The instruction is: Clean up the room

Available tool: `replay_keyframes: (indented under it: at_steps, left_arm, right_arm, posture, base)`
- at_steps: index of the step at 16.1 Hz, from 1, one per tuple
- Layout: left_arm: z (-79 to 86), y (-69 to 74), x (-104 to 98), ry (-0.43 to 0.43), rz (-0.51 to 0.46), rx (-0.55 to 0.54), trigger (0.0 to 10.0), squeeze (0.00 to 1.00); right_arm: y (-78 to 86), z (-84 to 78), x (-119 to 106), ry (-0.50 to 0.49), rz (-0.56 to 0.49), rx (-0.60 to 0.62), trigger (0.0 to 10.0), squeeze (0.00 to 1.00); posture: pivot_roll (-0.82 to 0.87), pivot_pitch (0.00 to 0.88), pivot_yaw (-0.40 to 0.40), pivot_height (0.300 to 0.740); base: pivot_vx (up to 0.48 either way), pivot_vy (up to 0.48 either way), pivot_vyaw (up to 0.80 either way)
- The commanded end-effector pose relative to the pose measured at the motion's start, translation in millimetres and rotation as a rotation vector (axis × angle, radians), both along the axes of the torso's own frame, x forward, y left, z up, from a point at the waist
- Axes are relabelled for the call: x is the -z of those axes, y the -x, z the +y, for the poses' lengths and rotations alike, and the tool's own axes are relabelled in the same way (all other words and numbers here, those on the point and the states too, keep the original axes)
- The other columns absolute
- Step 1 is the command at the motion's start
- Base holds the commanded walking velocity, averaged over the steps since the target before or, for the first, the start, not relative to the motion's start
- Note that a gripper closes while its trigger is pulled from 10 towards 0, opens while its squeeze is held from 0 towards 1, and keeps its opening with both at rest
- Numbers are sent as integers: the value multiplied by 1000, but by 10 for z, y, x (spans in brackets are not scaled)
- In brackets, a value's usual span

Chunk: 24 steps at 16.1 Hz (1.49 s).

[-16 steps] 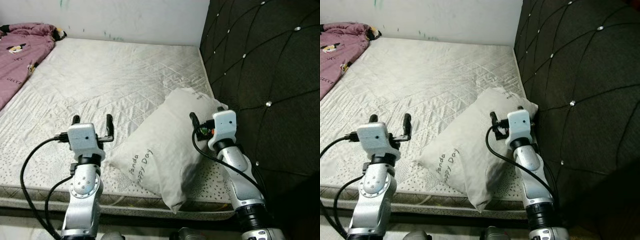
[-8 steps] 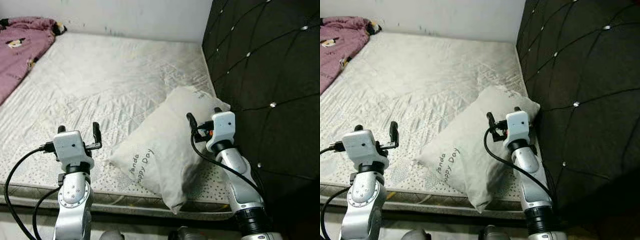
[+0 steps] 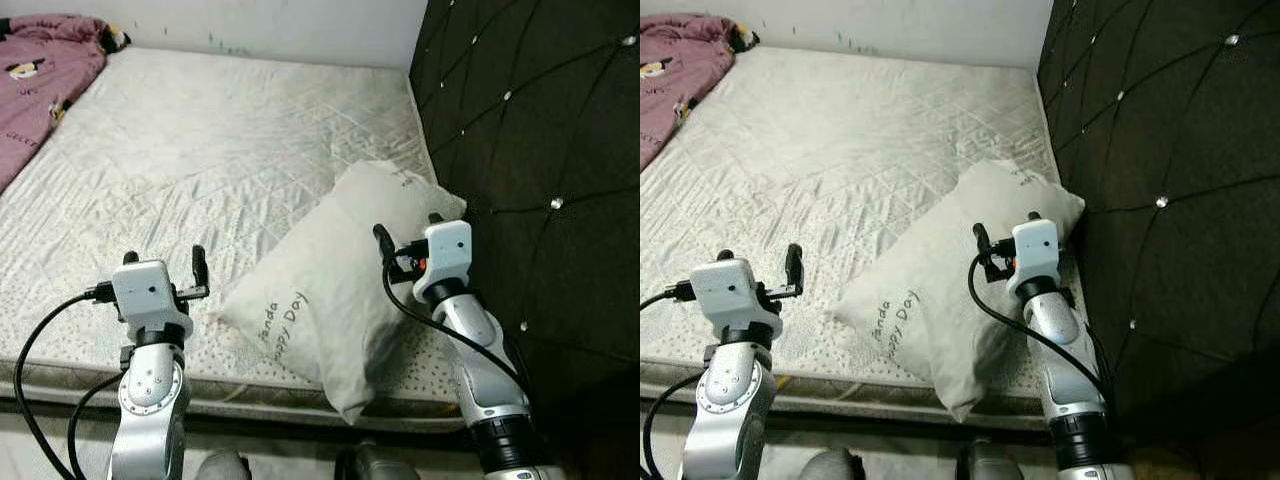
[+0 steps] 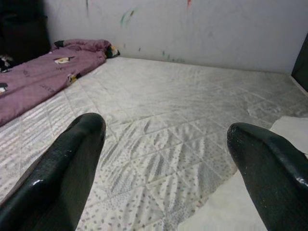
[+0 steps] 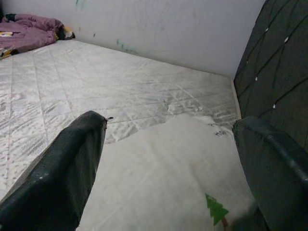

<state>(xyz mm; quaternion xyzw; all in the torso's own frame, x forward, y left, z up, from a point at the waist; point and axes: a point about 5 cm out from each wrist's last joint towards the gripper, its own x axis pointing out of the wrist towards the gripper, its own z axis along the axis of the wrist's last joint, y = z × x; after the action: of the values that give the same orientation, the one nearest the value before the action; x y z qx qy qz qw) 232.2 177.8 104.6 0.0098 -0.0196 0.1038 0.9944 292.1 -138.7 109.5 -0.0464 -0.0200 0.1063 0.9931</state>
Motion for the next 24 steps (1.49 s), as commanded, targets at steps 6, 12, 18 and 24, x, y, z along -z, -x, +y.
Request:
replay_keyframes:
  at_steps: [6,12,18,24]
  left_arm:
    - [-29,-8,-14,2,6,15,10000,0]
    - [-38,-15,-16,3,5,9,10000,0]
    - [-10,5,-48,-6,-2,-27,10000,0]
    - [-5,37,-57,16,2,-53,10000,0]
  right_arm:
    - [11,-5,-9,-4,5,-15,10000,0]
    - [1,21,12,5,19,-44,10000,0]
    - [1,48,-1,6,21,-73,10000,0]
    - [4,60,3,10,40,-117,10000,0]
  posture:
    - [-13,66,-41,612]
    - [-11,60,-50,612]
    - [-6,86,-53,612]
    - [-13,111,-71,542]
  base:
    - [0,0,0]
    - [0,0,0]
    - [0,0,0]
    - [0,0,0]
